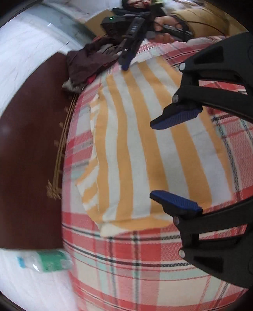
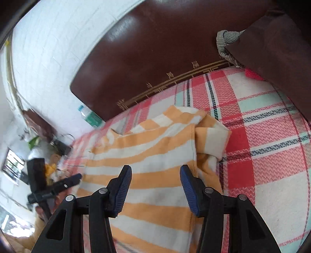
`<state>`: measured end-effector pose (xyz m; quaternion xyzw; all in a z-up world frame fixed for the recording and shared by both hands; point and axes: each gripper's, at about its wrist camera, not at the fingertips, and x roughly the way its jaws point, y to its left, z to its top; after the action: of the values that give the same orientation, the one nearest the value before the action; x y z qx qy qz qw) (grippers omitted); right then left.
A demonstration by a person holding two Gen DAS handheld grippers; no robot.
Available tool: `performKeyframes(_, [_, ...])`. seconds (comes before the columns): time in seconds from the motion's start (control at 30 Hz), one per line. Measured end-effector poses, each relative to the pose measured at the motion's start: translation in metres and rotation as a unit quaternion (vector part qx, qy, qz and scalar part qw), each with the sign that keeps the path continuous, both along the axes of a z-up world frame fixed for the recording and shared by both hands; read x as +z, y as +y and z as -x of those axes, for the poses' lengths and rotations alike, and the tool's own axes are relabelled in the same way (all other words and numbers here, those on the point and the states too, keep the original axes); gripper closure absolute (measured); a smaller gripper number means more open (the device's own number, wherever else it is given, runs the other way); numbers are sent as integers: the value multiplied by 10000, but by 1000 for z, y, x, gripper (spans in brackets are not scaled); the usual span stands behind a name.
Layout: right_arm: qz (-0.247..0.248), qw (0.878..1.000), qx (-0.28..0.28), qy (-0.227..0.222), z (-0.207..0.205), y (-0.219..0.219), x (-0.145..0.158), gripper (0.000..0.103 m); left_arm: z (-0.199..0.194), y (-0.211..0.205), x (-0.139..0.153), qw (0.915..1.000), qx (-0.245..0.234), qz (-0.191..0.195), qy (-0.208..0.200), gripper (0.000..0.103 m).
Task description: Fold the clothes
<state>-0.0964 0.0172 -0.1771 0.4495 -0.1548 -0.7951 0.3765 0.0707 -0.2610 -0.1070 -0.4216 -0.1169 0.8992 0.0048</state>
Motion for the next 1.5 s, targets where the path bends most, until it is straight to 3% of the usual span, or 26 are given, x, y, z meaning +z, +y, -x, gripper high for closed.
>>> performKeyframes(0.07, [189,9997,-123,28,-6,17,8,32,-6,45,11,9956,-681,615,185,29])
performKeyframes(0.13, [310,9992,-238,-40,-12,33,9,31,-9,91,12,9845,-1386,1024,324,25])
performKeyframes(0.23, [392,9983,-392,-151,-21,51,7,31,0,157,-1,9586,-2220,1755,302,25])
performKeyframes(0.33, [485,9971,-506,-308,-28,65,0,31,13,195,-18,9369,-2609,2307,297,25])
performKeyframes(0.47, [592,9954,-579,-473,-35,77,-10,31,37,218,-37,9187,-2707,2872,137,25])
performKeyframes(0.53, [654,9947,-578,-549,-34,79,-14,26,50,223,-46,9140,-2774,2962,-32,25])
performKeyframes(0.63, [728,9934,-623,-626,-31,81,-19,24,66,217,-50,9235,-2805,2610,-217,27])
performKeyframes(0.77, [792,9920,-664,-729,-19,79,-25,23,84,203,-50,9430,-2576,2059,-442,68])
performKeyframes(0.87, [788,9912,-673,-821,-6,73,-30,22,93,184,-45,9613,-2284,1445,-530,82])
performKeyframes(0.93, [743,9909,-645,-916,5,64,-35,22,94,170,-39,9723,-2095,888,-529,84])
performKeyframes(1.03, [676,9902,-604,-1058,21,51,-42,22,94,152,-33,9817,-1818,253,-501,85])
performKeyframes(1.13, [575,9906,-486,-1139,33,33,-44,22,94,138,-34,9857,-1582,-309,-497,85])
performKeyframes(1.27, [504,9911,-257,-1201,41,4,-47,22,91,128,-39,9865,-1368,-749,-503,85])
performKeyframes(1.3, [485,9916,-220,-1182,42,-2,-48,25,92,127,-41,9864,-1329,-824,-513,85])
performKeyframes(1.33, [447,9919,-194,-1170,43,-8,-49,37,92,127,-42,9863,-1297,-877,-519,85])
performKeyframes(1.37, [362,9921,-196,-1181,45,-12,-49,65,90,126,-42,9862,-1260,-936,-519,85])
performKeyframes(1.4, [299,9921,-201,-1205,46,-16,-49,83,87,125,-42,9862,-1220,-997,-514,85])
performKeyframes(1.5, [175,9941,-238,-1045,44,-26,-35,86,83,114,-38,9838,-1075,-1371,-423,85])
